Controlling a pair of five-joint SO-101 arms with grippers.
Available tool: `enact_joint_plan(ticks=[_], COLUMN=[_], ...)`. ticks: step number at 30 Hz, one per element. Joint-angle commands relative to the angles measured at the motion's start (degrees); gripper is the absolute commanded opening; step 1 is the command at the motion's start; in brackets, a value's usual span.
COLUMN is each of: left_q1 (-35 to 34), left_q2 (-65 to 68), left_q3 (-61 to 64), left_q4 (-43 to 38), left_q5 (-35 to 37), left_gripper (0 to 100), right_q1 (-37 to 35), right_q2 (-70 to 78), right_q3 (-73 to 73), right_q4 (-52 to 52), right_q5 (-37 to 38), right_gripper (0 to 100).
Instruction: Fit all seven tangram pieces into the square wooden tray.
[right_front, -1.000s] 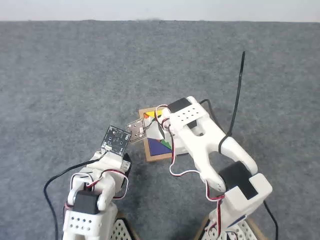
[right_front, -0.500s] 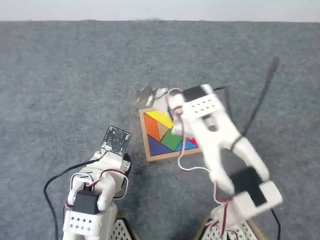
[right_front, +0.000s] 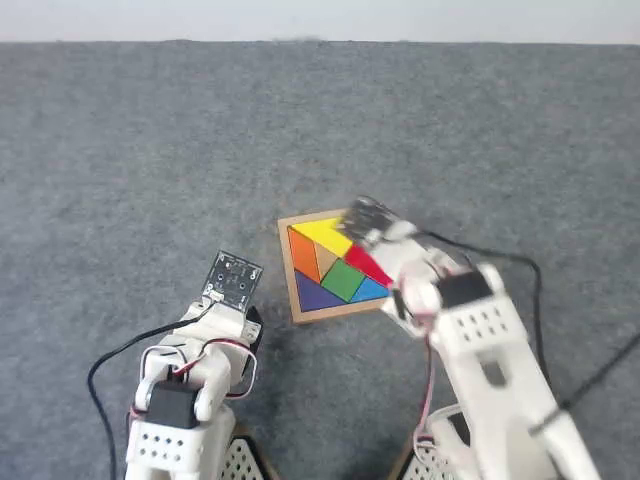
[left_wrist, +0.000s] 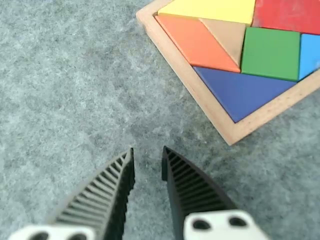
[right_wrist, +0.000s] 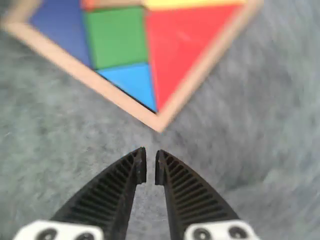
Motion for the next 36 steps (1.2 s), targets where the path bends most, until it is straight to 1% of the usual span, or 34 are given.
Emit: enact_joint_plan(ticks=[1, 7, 18, 28, 36], left_q1=[0.0, 0.0, 0.0, 0.0, 0.0], left_q2=[-0.09, -0.09, -0.09, -0.09, -0.09], left_q3=[-0.4, -0.4, -0.4, -0.4, -0.4], left_q4=[0.26, 0.26, 0.26, 0.26, 0.26], left_q5=[0.35, 0.35, 0.35, 0.35, 0.35], left_gripper=[9, 9, 9, 9, 9], right_q1=[6.02, 12.35, 19.03, 18.95, 18.95], right_q2=[-10.95, -23.43, -43.03, -59.21, -59.56], right_q3=[10.9, 21.89, 33.58, 36.4, 36.4], right_q4=[-5.41, -2.68, -1.36, 8.22, 8.48], right_q5=[-3.6, -3.43, -3.87, -3.6, -3.6], right_gripper=[4.2, 4.2, 4.0, 4.1, 4.1])
